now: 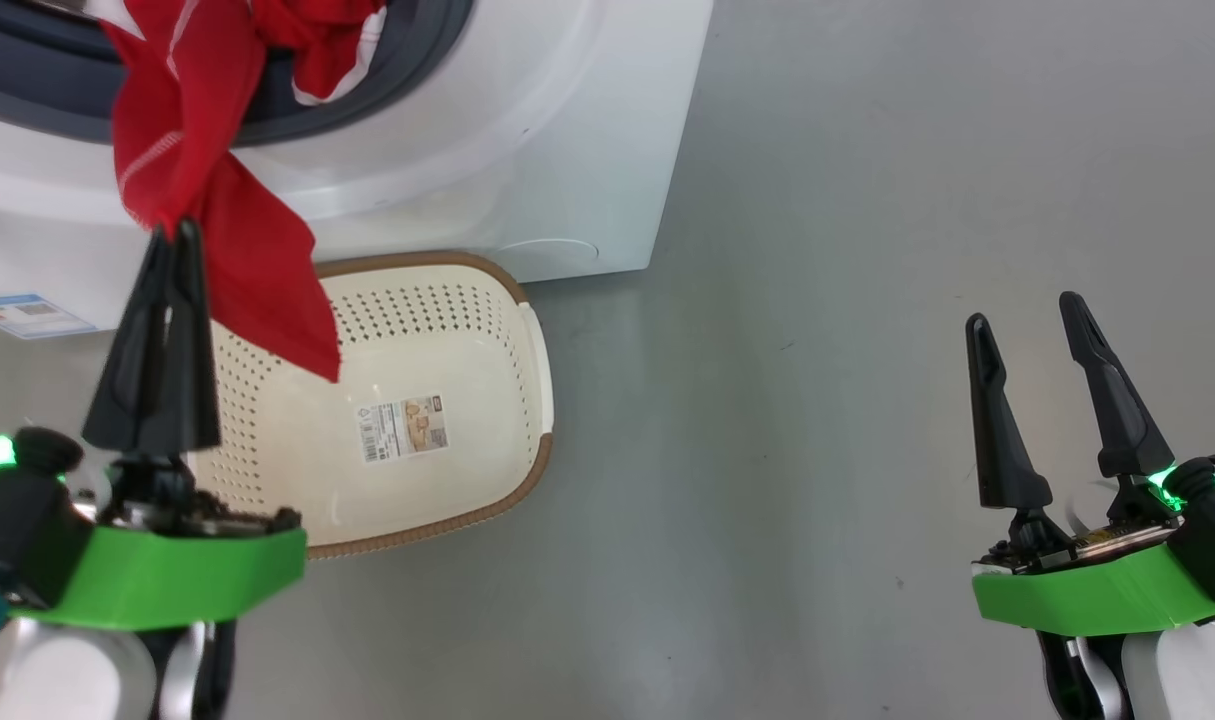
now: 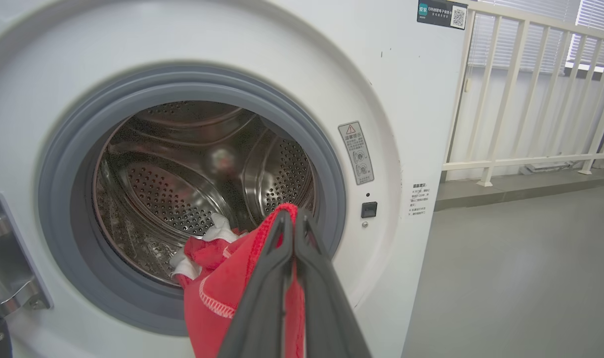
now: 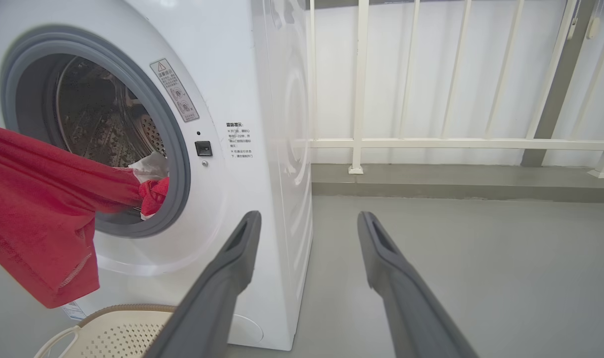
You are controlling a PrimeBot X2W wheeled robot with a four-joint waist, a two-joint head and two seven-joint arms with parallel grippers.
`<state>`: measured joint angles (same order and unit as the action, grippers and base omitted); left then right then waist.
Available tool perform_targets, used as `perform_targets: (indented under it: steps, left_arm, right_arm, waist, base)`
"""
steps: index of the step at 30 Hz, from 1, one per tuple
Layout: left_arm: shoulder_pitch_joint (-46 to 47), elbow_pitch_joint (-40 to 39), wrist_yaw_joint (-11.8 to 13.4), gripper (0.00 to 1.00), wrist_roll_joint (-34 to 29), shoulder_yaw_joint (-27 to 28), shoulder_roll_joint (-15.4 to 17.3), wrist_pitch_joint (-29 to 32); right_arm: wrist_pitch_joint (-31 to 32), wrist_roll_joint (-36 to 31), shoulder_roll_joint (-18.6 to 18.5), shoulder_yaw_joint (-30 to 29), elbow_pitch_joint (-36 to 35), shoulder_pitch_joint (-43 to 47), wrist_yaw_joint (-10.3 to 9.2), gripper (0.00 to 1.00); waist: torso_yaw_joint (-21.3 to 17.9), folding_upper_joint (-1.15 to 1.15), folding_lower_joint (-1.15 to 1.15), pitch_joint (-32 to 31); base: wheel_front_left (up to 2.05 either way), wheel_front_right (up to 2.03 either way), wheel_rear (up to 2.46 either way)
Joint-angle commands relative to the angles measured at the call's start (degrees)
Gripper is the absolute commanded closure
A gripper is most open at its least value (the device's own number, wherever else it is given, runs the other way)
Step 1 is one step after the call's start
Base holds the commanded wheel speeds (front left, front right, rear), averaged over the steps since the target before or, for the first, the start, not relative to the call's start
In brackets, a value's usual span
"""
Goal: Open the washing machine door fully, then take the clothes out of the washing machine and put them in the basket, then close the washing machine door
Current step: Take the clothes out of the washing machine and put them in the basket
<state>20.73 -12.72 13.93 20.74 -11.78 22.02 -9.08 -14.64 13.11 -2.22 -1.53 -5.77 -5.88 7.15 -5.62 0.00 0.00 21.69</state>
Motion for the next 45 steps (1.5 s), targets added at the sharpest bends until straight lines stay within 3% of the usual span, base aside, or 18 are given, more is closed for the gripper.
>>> perform_targets:
  steps: [1, 8, 13, 33, 45]
  left_arm:
    - [-1.12, -2.39, 0.52, 1.00, -0.24, 1.71, 1.06, 0.60]
    - [-3.46, -1.57, 0.32, 1.00, 1.45, -0.61, -0.58, 2.48]
    - [-2.11, 4.12, -0.81, 1.00, 2.89, -1.51, -1.63, 2.40]
    - [12.34, 44.46, -8.82, 1.00, 7.33, -3.11, -7.04, -4.00]
    - [20.01, 61.30, -12.16, 1.00, 7.10, -3.14, -9.07, -5.70]
  right_arm:
    - [-0.36, 0.03, -0.65, 0.78, -1.68, 0.52, 0.34, 0.00]
    - [-0.36, 0.58, -0.65, 1.16, -1.78, -0.02, 0.34, 0.00]
    - [-0.36, 0.83, -0.65, 1.64, -1.78, -0.96, 0.34, 0.00]
    - [-0.36, 1.03, -0.65, 3.05, -1.31, -3.98, 0.34, 0.00]
    - [-0.36, 0.90, -0.65, 3.65, -1.39, -4.90, 0.34, 0.00]
  waist:
    - [0.08, 0.00, 0.00, 0.28]
    - [-0.22, 0.00, 0.00, 2.15]
    - [-0.80, 0.00, 0.00, 4.34]
    - [-2.98, 0.00, 0.00, 11.91]
    - [-3.66, 0.00, 0.00, 15.52]
  base:
    - [0.00, 0.00, 0.00]
    - [0.00, 0.00, 0.00]
    - [0.00, 0.00, 0.00]
    - [0.00, 0.00, 0.00]
    - [0.00, 0.00, 0.00]
